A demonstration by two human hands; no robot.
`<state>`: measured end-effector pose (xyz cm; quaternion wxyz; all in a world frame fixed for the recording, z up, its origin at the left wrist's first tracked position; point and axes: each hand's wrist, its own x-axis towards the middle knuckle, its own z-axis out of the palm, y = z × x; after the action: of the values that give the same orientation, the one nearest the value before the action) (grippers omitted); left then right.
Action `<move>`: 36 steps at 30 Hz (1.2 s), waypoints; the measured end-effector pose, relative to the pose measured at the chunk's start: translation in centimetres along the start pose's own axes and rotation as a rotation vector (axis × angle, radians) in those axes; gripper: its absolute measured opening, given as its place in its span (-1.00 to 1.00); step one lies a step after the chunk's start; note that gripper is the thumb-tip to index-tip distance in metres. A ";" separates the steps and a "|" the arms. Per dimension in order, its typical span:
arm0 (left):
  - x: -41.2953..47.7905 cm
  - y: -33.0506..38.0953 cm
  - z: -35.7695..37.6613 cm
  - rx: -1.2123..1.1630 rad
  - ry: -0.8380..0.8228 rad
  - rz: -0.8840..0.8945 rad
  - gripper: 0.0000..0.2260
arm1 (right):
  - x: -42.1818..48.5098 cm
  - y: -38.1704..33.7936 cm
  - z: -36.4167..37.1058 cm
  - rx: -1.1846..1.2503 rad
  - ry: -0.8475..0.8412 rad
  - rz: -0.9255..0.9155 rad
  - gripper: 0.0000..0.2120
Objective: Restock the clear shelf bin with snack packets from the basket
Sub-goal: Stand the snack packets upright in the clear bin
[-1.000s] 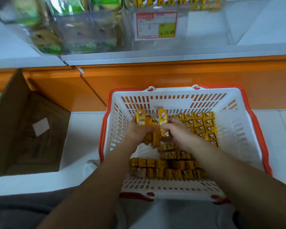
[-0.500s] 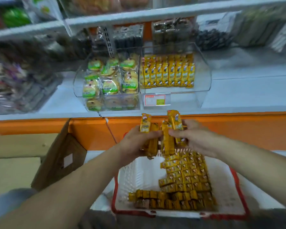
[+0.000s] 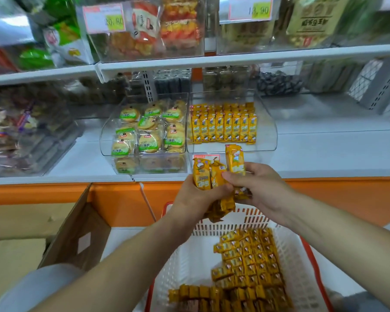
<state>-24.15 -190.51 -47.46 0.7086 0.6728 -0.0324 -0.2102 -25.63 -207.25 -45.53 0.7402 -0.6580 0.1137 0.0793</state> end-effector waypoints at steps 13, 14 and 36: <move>4.2 4.0 -6.6 0.125 0.126 0.050 -0.67 | 5.1 -2.8 -0.2 -0.271 0.024 -0.152 -0.22; 4.4 4.6 -7.2 0.124 0.140 0.061 -0.66 | 6.3 -3.4 -0.3 -0.291 0.062 -0.182 -0.28; 7.6 4.4 -12.0 0.166 0.210 0.085 -0.60 | 28.4 -4.0 2.9 -0.979 0.154 -0.390 -0.53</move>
<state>-12.16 -181.84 -46.11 0.6584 0.7453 -0.0039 -0.1051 2.94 -205.76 -49.15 0.3369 -0.9393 -0.0071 -0.0642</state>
